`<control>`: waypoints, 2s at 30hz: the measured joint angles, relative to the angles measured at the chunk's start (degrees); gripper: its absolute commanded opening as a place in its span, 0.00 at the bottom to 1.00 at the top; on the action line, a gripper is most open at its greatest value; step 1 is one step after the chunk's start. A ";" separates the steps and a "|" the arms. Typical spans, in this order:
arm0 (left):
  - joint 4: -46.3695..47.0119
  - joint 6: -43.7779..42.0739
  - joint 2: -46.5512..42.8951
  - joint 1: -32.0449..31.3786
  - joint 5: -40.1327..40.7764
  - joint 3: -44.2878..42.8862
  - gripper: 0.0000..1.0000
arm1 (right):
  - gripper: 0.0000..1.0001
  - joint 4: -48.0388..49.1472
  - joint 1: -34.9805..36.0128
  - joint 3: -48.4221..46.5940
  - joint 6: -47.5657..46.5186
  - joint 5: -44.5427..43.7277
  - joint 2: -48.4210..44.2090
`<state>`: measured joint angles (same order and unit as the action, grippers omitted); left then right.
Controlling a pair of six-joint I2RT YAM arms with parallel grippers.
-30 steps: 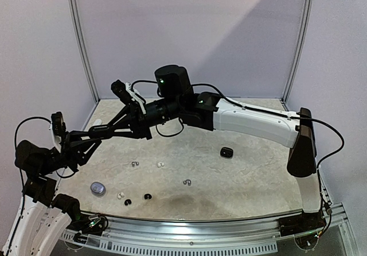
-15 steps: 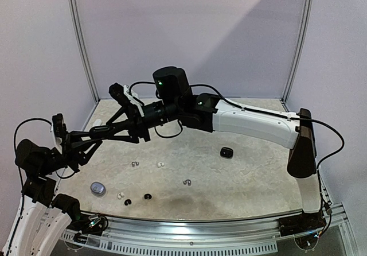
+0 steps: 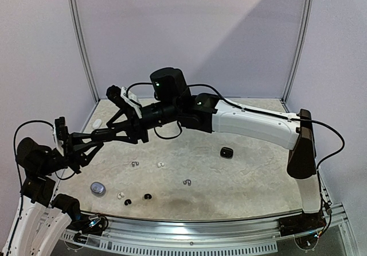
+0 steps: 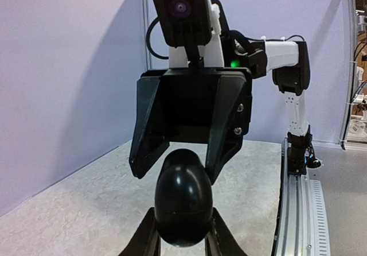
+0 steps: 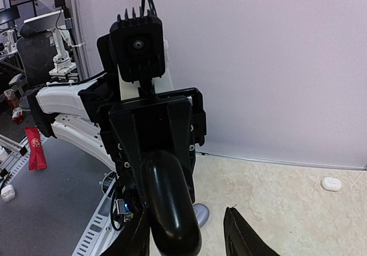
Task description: Insert the wireless bluetooth earbuds into the charging case
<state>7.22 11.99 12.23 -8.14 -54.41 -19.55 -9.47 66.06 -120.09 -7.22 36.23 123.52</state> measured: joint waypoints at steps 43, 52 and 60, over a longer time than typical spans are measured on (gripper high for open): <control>-0.15 7.65 0.68 -0.37 3.56 -1.18 0.00 | 0.54 2.75 -1.90 -3.87 4.94 1.38 0.74; -1.86 8.07 0.76 0.66 8.46 -1.20 0.00 | 0.45 4.20 -5.88 0.52 13.11 -5.16 -1.88; -5.57 5.73 -2.12 4.50 10.64 -1.36 0.00 | 0.33 -11.17 -5.38 2.43 12.28 -17.59 0.70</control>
<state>1.65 17.72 10.11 -3.64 -43.77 -20.91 -20.64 60.69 -117.67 5.06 18.63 124.22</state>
